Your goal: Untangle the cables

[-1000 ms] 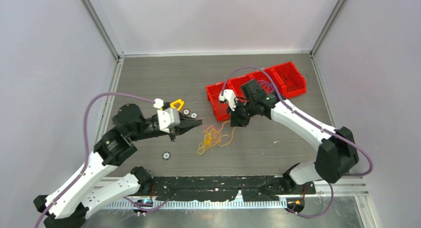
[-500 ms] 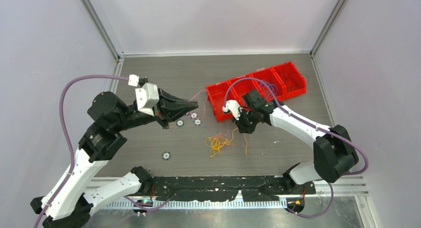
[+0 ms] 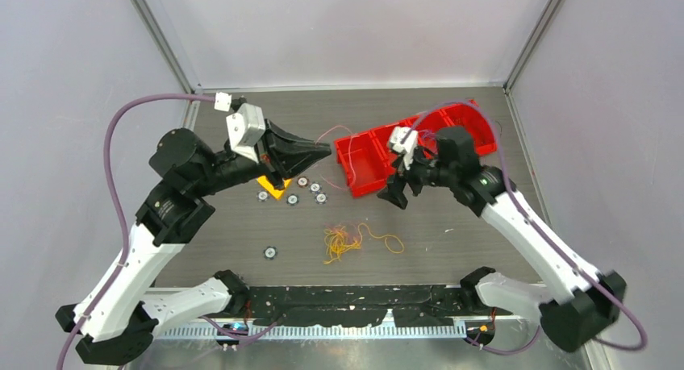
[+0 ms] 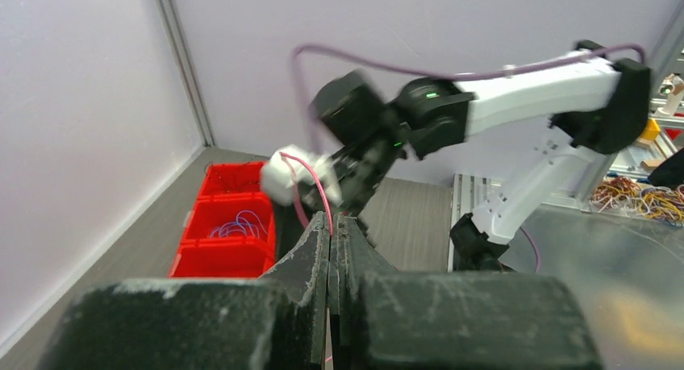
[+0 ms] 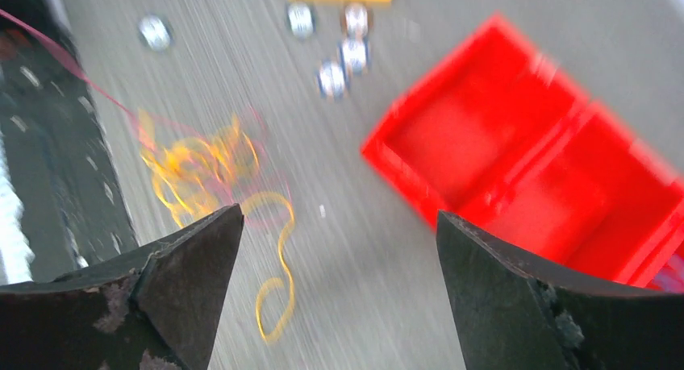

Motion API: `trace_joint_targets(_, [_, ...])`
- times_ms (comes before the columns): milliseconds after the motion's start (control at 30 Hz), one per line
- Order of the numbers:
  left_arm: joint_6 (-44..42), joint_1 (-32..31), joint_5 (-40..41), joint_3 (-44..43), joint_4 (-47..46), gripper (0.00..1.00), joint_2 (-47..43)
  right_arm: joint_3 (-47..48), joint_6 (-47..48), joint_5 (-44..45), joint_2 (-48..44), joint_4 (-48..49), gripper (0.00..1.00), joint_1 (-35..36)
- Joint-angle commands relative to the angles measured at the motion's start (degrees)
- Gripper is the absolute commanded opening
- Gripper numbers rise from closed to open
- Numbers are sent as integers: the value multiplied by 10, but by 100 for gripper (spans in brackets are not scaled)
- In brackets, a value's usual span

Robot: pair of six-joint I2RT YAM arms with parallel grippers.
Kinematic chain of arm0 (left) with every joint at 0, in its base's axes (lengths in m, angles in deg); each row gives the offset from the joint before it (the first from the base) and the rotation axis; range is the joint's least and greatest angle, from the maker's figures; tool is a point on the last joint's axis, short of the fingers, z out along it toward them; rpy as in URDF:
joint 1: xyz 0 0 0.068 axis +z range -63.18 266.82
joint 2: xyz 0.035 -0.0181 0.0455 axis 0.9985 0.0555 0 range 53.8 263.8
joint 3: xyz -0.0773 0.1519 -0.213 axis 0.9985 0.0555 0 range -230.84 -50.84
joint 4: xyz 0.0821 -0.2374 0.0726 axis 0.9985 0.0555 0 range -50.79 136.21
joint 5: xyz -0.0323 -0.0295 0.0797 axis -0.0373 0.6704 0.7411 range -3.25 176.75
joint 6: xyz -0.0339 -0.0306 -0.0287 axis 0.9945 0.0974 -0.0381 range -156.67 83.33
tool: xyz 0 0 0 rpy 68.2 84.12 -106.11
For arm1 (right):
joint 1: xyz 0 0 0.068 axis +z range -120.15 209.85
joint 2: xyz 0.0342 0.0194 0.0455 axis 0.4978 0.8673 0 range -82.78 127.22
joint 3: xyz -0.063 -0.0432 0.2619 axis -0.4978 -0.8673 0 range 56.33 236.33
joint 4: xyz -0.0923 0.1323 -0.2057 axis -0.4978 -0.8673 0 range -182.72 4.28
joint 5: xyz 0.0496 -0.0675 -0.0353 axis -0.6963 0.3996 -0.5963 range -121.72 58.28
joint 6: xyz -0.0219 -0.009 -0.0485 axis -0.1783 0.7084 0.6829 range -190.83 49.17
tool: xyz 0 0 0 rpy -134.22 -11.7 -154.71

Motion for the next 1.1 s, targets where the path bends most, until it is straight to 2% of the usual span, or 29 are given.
trace_joint_targets(0, [35, 1, 36, -10, -43, 0, 20, -55, -156, -106, -99, 196, 95, 12])
trace_joint_targets(100, [50, 1, 42, -24, -46, 0, 29, -106, -202, -102, -113, 337, 95, 42])
trace_joint_targets(200, [67, 2, 48, -39, -51, 0, 36, -131, -204, -66, -79, 384, 96, 114])
trace_joint_targets(367, [89, 4, 54, -64, -51, 0, 45, -197, -208, -28, -6, 525, 99, 168])
trace_joint_targets(433, [98, 8, 57, -72, -56, 0, 47, -223, -201, -9, 18, 560, 90, 186])
trace_joint_targets(533, [116, 15, 56, -92, -61, 0, 51, -256, -203, 6, 52, 589, 67, 195])
trace_joint_targets(567, [120, 17, 53, -102, -62, 0, 53, -262, -203, 12, 57, 589, 62, 195])
trace_joint_targets(600, [123, 21, 51, -118, -62, 0, 56, -265, -203, 19, 65, 587, 52, 196])
trace_joint_targets(633, [128, 23, 49, -131, -61, 0, 58, -269, -204, 21, 67, 585, 47, 196])
trace_joint_targets(700, [136, 31, 48, -161, -62, 0, 65, -275, -205, 23, 70, 578, 30, 196])
trace_joint_targets(733, [140, 35, 48, -177, -62, 0, 69, -277, -206, 27, 71, 572, 27, 196])
trace_joint_targets(833, [143, 41, 48, -223, -65, 0, 82, -276, -208, 33, 70, 547, 7, 196])
trace_joint_targets(933, [141, 44, 53, -266, -64, 0, 91, -267, -193, 42, 68, 484, 6, 191])
trace_joint_targets(1067, [115, 51, 74, -316, -63, 0, 98, -213, -148, 36, 93, 328, 6, 162])
